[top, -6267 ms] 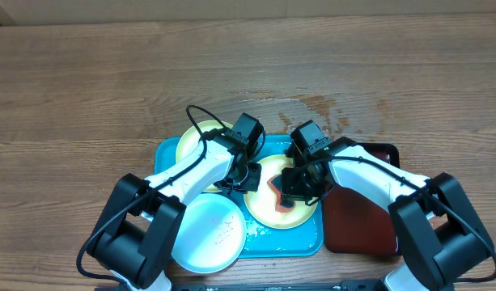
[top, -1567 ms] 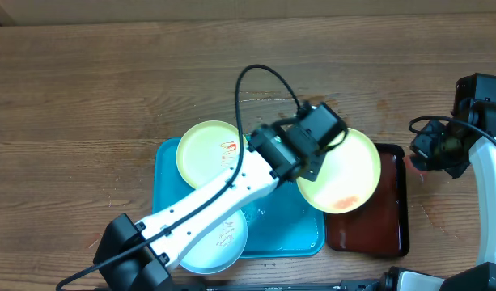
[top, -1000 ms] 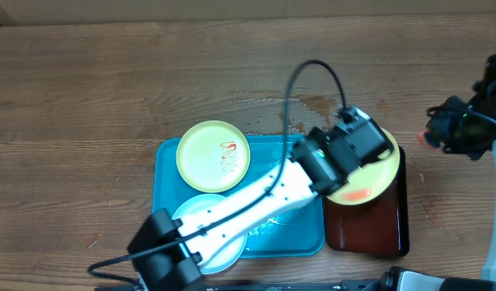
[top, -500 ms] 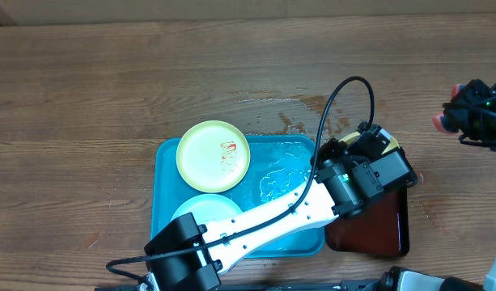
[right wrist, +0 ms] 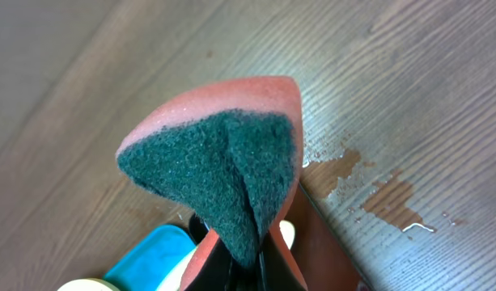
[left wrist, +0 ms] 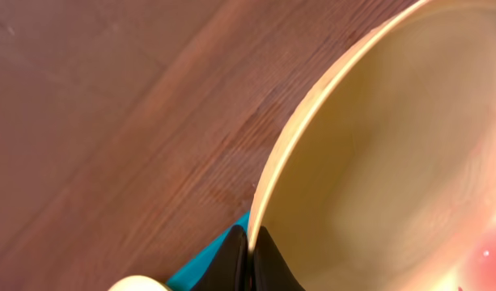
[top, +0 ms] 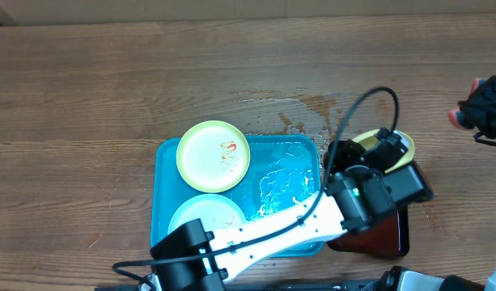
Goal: Clean dirty plates on tray and stack at the side
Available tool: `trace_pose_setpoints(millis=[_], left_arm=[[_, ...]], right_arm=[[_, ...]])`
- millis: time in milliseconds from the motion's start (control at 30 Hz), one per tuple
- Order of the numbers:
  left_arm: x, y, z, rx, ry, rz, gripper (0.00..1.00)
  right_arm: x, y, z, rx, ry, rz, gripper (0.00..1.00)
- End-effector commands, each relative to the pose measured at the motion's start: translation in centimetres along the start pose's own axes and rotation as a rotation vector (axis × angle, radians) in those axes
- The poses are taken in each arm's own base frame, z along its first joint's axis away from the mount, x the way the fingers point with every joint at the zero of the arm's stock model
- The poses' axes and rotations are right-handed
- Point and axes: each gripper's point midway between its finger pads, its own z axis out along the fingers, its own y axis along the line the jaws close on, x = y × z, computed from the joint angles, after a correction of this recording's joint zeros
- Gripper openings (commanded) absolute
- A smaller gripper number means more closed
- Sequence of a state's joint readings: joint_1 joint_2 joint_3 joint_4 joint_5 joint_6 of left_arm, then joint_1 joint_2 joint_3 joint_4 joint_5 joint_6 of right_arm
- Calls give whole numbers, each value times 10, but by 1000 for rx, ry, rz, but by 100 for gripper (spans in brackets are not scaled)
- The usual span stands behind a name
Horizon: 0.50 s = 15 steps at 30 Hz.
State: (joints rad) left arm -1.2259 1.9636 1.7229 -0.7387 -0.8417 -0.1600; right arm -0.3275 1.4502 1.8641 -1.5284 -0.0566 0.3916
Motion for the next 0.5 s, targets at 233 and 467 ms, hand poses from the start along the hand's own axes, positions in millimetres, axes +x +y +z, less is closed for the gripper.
trace_pose_setpoints(millis=[233, 467], left_arm=[[-2, -14, 0, -233, -49, 208, 4], [-7, -15, -8, -296, -80, 240, 4]], right_arm=[[-14, 13, -35, -69, -89, -9, 4], [-13, 13, -35, -71, -85, -9, 4]])
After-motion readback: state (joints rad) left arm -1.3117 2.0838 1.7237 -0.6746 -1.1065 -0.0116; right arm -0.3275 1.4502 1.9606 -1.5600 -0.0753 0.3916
